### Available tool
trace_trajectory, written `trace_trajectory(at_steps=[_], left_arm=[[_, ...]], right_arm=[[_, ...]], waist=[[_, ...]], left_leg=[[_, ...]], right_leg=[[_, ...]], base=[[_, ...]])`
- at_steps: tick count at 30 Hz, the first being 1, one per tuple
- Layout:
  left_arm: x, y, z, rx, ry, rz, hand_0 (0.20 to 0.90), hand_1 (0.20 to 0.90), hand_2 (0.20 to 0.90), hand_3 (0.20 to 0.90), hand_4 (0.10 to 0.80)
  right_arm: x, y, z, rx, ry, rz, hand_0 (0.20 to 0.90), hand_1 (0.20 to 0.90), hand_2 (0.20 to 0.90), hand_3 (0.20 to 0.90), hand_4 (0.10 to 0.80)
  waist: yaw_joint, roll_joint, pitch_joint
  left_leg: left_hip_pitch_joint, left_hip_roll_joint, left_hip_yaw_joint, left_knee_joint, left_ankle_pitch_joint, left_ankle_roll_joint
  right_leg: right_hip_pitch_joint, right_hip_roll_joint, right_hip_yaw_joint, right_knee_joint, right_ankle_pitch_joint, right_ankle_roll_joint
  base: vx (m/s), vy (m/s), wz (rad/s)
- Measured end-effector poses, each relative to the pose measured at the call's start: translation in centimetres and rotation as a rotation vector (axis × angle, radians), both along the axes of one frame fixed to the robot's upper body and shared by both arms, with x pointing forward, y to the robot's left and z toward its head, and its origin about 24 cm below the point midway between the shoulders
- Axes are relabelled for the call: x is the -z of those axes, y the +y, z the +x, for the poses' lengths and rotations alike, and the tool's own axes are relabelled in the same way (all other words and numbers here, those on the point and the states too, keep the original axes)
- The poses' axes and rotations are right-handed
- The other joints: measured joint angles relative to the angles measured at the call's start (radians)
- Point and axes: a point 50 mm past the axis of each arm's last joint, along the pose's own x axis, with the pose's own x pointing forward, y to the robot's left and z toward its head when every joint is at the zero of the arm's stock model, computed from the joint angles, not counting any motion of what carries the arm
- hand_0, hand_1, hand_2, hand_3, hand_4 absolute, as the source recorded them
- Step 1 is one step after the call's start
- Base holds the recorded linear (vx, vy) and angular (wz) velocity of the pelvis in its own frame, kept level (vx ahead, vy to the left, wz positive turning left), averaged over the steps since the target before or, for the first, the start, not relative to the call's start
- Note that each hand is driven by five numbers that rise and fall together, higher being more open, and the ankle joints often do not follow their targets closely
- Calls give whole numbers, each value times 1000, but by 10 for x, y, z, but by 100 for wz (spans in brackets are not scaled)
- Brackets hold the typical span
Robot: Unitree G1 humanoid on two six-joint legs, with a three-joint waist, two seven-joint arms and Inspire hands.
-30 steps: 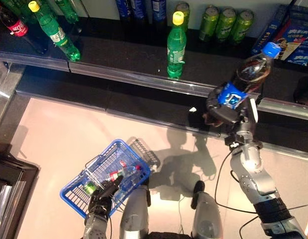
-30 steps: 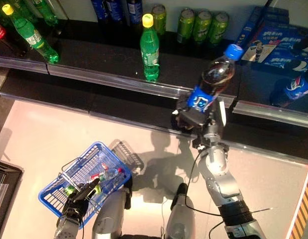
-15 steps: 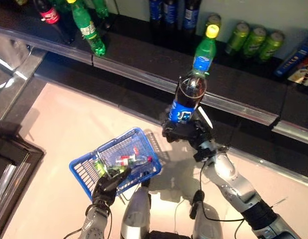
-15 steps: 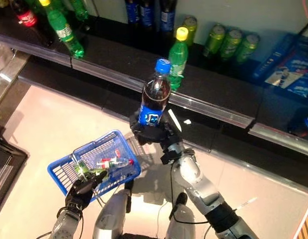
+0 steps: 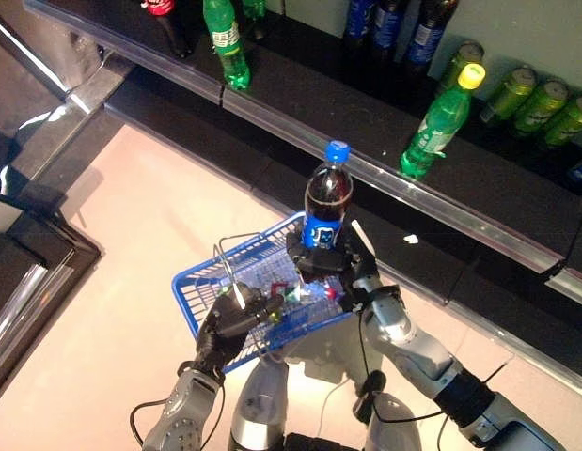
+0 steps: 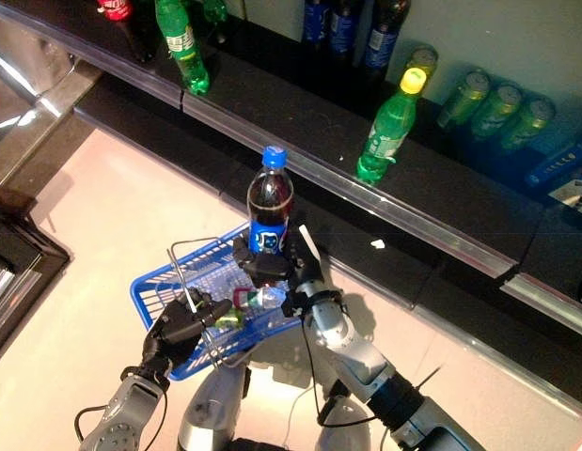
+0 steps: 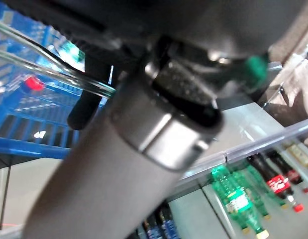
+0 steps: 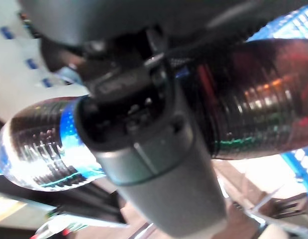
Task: Pick up the drink and place into the basket.
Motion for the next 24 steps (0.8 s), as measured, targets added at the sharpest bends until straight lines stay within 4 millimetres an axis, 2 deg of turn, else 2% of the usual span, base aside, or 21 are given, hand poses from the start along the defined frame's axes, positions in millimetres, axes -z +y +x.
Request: trace_trajectory(at_steps=[11, 20, 24], left_arm=[[-16, -20, 4, 196, -43, -113, 300, 300, 300, 200, 100], [-26, -19, 6, 234, -66, -174, 300, 300, 300, 200, 100], [-29, -20, 7, 273, -90, -188, 300, 300, 300, 200, 100]], right_arm=[[47, 2, 2, 25, 105, -200, 300, 300, 300, 200, 100], [72, -4, 2, 76, 199, -242, 300, 300, 300, 200, 100], [76, -2, 1, 84, 237, -207, 300, 300, 300, 200, 100]], waist=[[49, 7, 0], [83, 8, 0], [92, 9, -1]], left_leg=[[-23, -21, -36, 0, 2, -1], [-32, -36, -63, 0, 5, -3], [-59, -37, -80, 0, 11, -9]], right_leg=[[-12, -21, -37, 31, -26, 8], [-18, -40, -60, 68, -61, 7], [-45, -41, -66, 92, -75, 6]], base=[[1, 8, 10], [-9, -10, 10], [-9, -17, 12]])
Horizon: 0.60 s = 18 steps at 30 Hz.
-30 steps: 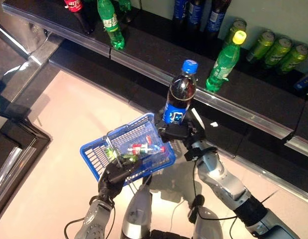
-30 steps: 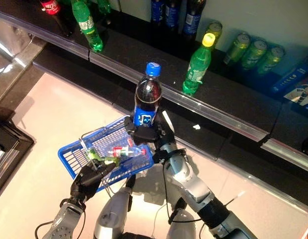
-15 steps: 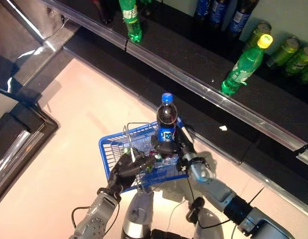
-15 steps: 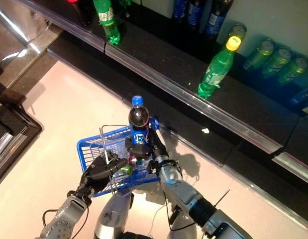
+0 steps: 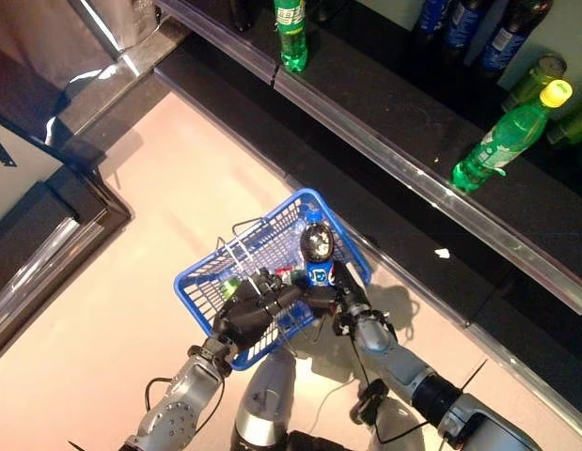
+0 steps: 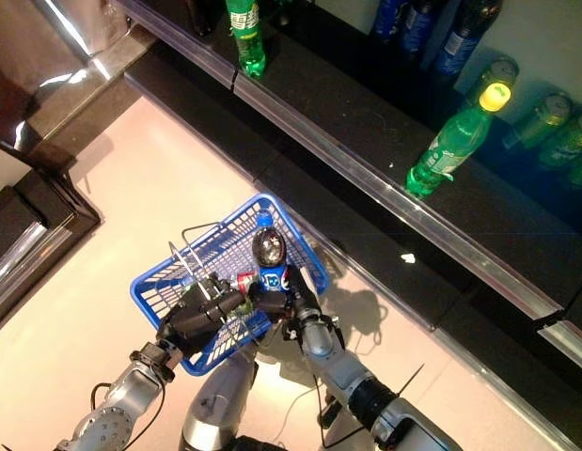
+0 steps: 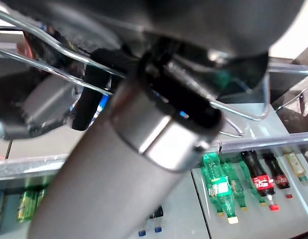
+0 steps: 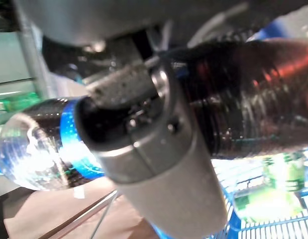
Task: Pick up the drink and place into the basket.
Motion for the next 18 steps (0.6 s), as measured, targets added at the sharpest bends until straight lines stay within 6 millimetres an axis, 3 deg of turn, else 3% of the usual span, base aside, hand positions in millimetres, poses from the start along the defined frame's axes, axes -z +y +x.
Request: trace_trajectory(at_steps=[9, 18], left_arm=[[3, 3, -2, 20, 34, 16, 300, 300, 300, 200, 100], [1, 7, 1, 46, 39, 62, 300, 300, 300, 200, 100]], right_arm=[[24, 3, -7, 112, 248, 290, 300, 300, 300, 200, 100], [27, 4, 6, 154, 318, 381, 300, 300, 300, 200, 100]], waist=[[22, 0, 0], [54, 0, 0]], left_leg=[[-10, -1, -22, 0, 4, -4], [-11, -5, -48, 0, 6, -7]], right_leg=[[0, 2, -16, 7, -8, -2], [15, 3, -42, 7, -15, -3]], base=[[-4, -43, 5], [40, -31, 8]])
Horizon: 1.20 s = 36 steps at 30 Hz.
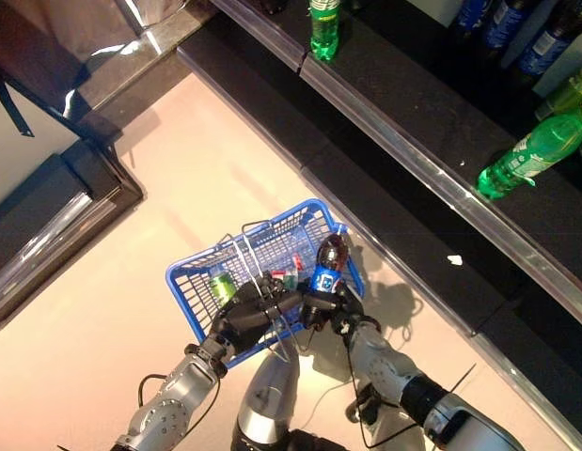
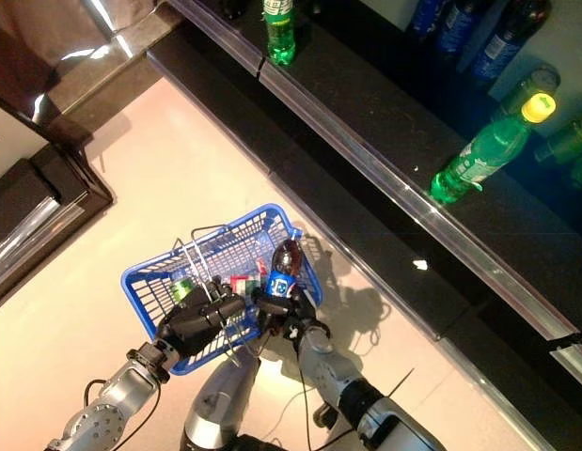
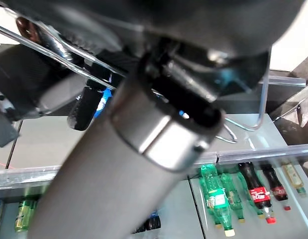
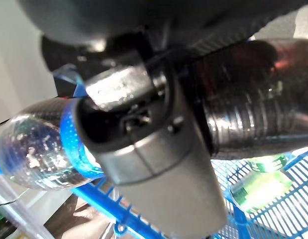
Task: Pick up the drink and place into the basket.
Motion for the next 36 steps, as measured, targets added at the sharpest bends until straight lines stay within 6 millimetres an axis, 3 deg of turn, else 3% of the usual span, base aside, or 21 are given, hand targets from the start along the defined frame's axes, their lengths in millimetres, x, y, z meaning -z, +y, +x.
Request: trace_trajectory(at_steps=[11, 25, 32, 36], left_arm=[[-5, 2, 5, 83, -20, 57, 300, 300, 300, 200, 100], [-6, 0, 6, 130, -21, 82, 300, 300, 300, 200, 100], [-9, -4, 7, 136, -44, 72, 300, 300, 300, 200, 100], [-9, -5, 6, 154, -60, 89, 300, 300, 300, 200, 100]], right_arm=[[-6, -3, 18, 20, 33, 23, 300, 300, 300, 200, 100], [-20, -7, 23, 43, -65, -140, 300, 300, 300, 200, 100], [-40, 6, 21, -37, -190, -192, 300, 300, 300, 200, 100], [-53, 24, 13, -131, -277, -212, 300, 300, 300, 200, 100]], waist=[[33, -1, 0], [43, -11, 0], [36, -16, 0], [15, -17, 0]], left_leg=[[0, -13, -28, 1, 1, -1], [0, -9, -30, 4, 5, -3], [1, -8, -28, 4, 5, -3], [1, -7, -27, 4, 5, -3]], right_leg=[[18, 0, -2, -2, -12, 5], [23, 6, -3, 0, -11, 4], [22, 6, -1, 0, -10, 3], [21, 7, 1, 1, -9, 3]], base=[[38, -1, 9], [6, 0, 0], [0, 0, 0], [0, 0, 0]])
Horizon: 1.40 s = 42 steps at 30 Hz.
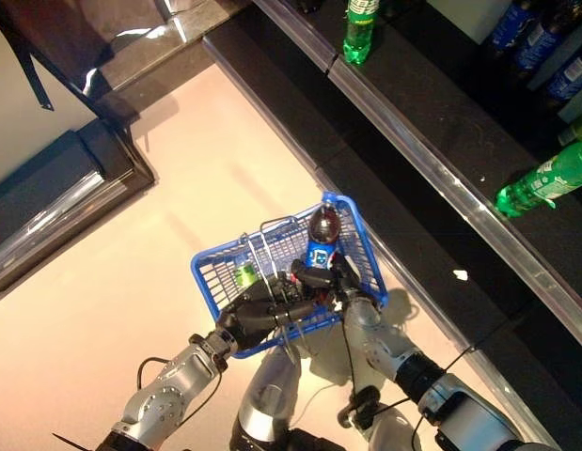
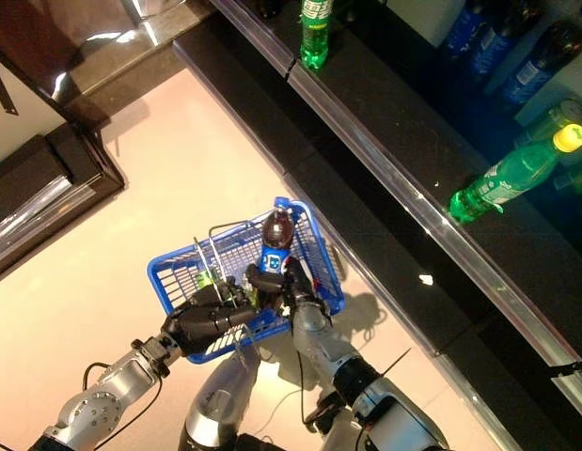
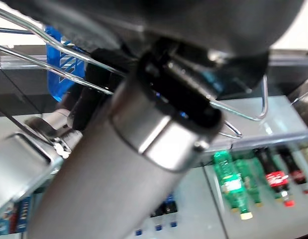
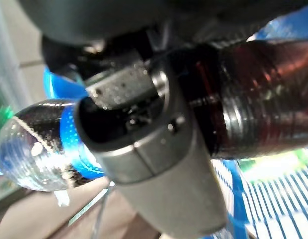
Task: Pick up the drink and place into the basket.
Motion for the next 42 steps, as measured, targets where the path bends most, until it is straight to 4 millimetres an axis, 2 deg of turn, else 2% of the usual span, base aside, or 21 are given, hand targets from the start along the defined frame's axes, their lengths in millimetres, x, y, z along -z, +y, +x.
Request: trace_trajectory(at_steps=[2, 7, 13, 19, 24, 29, 34, 42], left_arm=[[0, -1, 0, -2, -1, -4, 300, 300, 300, 200, 100], [-1, -4, 0, 6, -16, -27, 300, 300, 300, 200, 100], [-1, -4, 0, 3, -19, -29, 300, 300, 300, 200, 100], [-1, -3, -1, 13, -21, -27, 300, 300, 300, 200, 100], [-3, -8, -3, 81, -49, -66, 300, 300, 300, 200, 100], [-8, -15, 0, 163, -73, -73, 300, 300, 300, 200, 100], [-16, -22, 7, 213, -105, -66, 300, 300, 300, 200, 100], [-17, -26, 8, 237, -107, -62, 300, 300, 300, 200, 100]], right_arm=[[-5, 4, -4, -24, -28, 2, 300, 300, 300, 200, 100], [-6, -5, -6, -7, -41, -15, 300, 300, 300, 200, 100], [5, -8, -13, -1, 7, -23, 300, 300, 300, 200, 100], [21, -15, -13, 38, 82, -37, 300, 300, 300, 200, 100], [34, -20, -12, 73, 139, -65, 300, 300, 300, 200, 100], [35, -23, -5, 105, 162, -70, 300, 300, 300, 200, 100], [37, -26, 5, 183, 229, 15, 300, 300, 300, 200, 100], [51, -30, 7, 358, 433, 377, 300, 300, 300, 200, 100]], waist=[[-2, 0, 0], [-5, -1, 0], [-30, -2, 0], [-27, -2, 0], [-24, -1, 0], [-22, 0, 0], [-23, 1, 0], [-21, 1, 0]], left_leg=[[0, 1, 0, 0, 0, 0], [0, 1, 3, 0, 0, 0], [0, 1, 5, 0, 0, 0], [0, 0, 6, 0, 0, 1], [0, -7, 5, 1, 3, 4], [-1, -10, -1, 1, 4, 3], [0, -10, -1, 3, 4, 2], [1, -12, -1, 7, 5, 2]], right_leg=[[-1, 0, 0, 0, 0, 0], [-2, 0, 1, 1, 0, -1], [-2, 0, 3, 1, 1, -1], [-3, -3, 2, 5, 0, -1], [-6, -11, 1, 18, -4, 0], [-10, -18, -1, 37, -14, -5], [-10, -19, -1, 41, -15, -4], [-7, -20, -1, 49, -15, -1]], base=[[0, 0, 0], [0, 0, 0], [0, 0, 0], [0, 0, 0], [4, 2, 1], [28, -2, 3], [39, -1, 1], [0, 0, 0]])
